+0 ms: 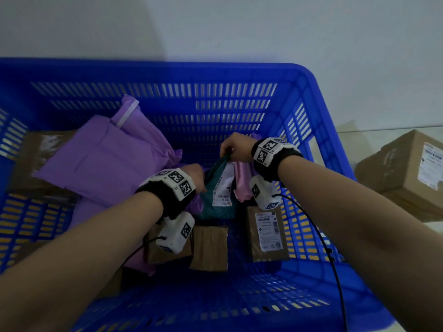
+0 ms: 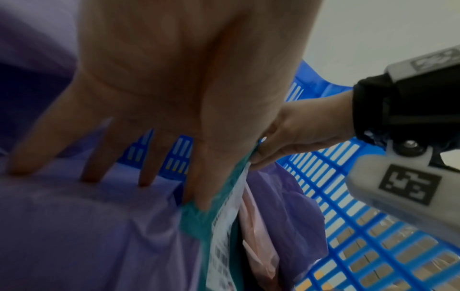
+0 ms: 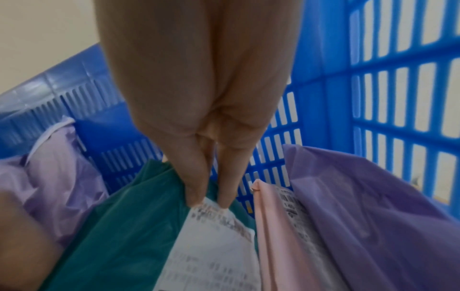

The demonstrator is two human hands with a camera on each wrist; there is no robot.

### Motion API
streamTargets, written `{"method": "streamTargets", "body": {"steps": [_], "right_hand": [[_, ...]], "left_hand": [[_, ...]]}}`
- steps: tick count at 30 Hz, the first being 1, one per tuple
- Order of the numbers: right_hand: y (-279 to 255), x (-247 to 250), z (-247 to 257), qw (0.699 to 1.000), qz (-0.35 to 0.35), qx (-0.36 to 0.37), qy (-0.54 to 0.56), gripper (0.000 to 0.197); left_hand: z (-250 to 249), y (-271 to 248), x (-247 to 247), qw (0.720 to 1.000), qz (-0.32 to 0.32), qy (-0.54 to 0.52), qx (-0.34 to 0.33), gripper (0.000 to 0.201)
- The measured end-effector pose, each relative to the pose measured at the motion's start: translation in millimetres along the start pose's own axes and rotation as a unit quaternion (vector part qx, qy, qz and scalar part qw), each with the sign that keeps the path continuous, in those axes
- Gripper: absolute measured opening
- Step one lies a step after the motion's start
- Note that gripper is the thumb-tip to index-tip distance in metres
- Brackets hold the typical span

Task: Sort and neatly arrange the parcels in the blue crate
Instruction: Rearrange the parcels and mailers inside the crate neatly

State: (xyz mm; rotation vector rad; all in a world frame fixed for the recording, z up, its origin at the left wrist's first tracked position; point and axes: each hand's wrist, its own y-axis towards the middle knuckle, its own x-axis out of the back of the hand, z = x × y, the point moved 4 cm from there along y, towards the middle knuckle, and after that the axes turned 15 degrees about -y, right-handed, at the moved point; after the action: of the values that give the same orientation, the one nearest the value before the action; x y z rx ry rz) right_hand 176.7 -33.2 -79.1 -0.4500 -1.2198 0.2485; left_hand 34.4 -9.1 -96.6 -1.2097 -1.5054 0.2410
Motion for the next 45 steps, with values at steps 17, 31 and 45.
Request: {"method": "streamTargets", "body": {"steps": [17, 31, 45], "right_hand": [[0, 11, 22, 0.996, -0.039, 0.028, -0.078, 0.016], [-22, 45, -4, 0.988, -0.147, -0.04, 0.012, 0.012], [-69, 85, 8, 0.966, -0.246, -0.076, 0.005, 0.017]], "left_hand": [[6, -4, 6, 0.995, -0.005, -0.089, -0.034, 0.043], [13, -26, 33, 0.982, -0.093, -0.16, -0.033, 0.015], [19, -60, 104, 0.924, -0.222, -0.281, -0.136, 0.05]]}}
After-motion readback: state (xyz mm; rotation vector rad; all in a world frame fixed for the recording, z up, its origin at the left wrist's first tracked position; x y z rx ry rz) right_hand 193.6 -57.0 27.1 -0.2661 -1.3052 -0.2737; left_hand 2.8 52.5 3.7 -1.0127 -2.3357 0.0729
